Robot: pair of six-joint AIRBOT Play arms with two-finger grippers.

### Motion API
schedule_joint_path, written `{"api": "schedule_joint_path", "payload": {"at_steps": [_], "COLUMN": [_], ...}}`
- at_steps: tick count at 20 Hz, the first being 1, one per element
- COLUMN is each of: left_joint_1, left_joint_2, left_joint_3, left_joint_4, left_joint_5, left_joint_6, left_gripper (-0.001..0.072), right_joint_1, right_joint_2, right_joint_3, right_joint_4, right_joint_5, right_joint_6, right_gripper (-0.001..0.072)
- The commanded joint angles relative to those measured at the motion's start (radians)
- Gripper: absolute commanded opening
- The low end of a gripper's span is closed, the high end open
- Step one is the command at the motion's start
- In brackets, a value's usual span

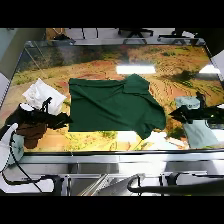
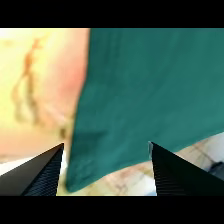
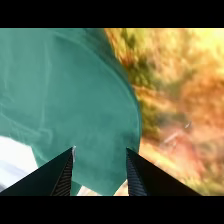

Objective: Fold the shirts.

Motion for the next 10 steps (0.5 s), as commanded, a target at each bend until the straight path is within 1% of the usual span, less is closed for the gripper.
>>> {"api": "schedule_joint_path", "payload": {"at_steps": [1, 3, 4, 5, 6, 7, 10], "left_joint_1": [-0.075, -0.105, -0.110, -0.109, -0.108, -0.107, -0.107], "left_joint_2": [-0.044, -0.090, -0.109, -0.122, -0.131, -0.132, -0.129], "left_joint_3": [-0.010, 0.016, 0.029, 0.042, 0.055, 0.070, 0.109], "left_joint_4": [-0.044, -0.040, -0.039, -0.039, -0.031, -0.019, -0.010], "left_joint_5": [0.050, 0.001, -0.020, -0.039, -0.056, -0.064, -0.086], "left_joint_6": [0.021, 0.021, 0.021, 0.024, 0.031, 0.031, 0.029], "left_gripper": [0.0600, 0.0598, 0.0505, 0.0256, 0.0061, 0.0016, 0.0016], "right_joint_1": [0.042, 0.071, 0.082, 0.088, 0.090, 0.090, 0.083], "right_joint_2": [-0.017, -0.039, -0.048, -0.059, -0.068, -0.076, -0.079], "right_joint_3": [-0.060, -0.061, -0.061, -0.061, -0.061, -0.061, -0.054], "right_joint_4": [-0.007, -0.008, -0.009, -0.011, -0.011, -0.010, -0.007], "right_joint_5": [-0.024, -0.026, -0.028, -0.027, -0.027, -0.027, -0.023], "right_joint_6": [-0.003, -0.003, -0.003, -0.003, -0.003, -0.004, -0.023], "right_gripper": [0.0384, 0.0384, 0.0385, 0.0384, 0.0384, 0.0384, 0.0384]}}
